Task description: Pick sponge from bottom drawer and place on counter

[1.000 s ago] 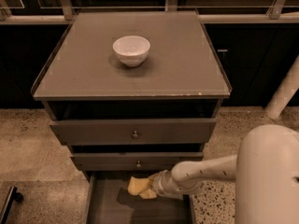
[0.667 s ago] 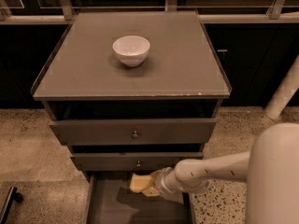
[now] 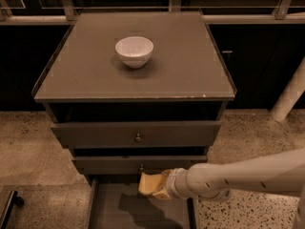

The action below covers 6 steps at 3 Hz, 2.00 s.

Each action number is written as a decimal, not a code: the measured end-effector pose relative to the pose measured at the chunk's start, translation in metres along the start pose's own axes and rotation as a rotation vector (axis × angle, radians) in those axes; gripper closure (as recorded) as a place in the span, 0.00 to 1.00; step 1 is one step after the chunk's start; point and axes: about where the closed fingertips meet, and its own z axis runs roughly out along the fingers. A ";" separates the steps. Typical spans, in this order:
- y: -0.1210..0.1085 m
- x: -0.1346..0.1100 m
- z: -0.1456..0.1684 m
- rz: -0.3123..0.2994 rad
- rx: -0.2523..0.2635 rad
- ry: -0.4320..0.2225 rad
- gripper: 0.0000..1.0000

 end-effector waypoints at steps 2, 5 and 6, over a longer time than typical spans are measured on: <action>-0.009 -0.037 -0.064 -0.088 0.097 0.004 1.00; -0.023 -0.064 -0.094 -0.213 0.062 -0.094 1.00; -0.045 -0.075 -0.135 -0.303 0.056 -0.136 1.00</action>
Offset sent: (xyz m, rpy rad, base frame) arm -0.0098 -0.0052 0.0342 -0.0446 -0.0354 0.0043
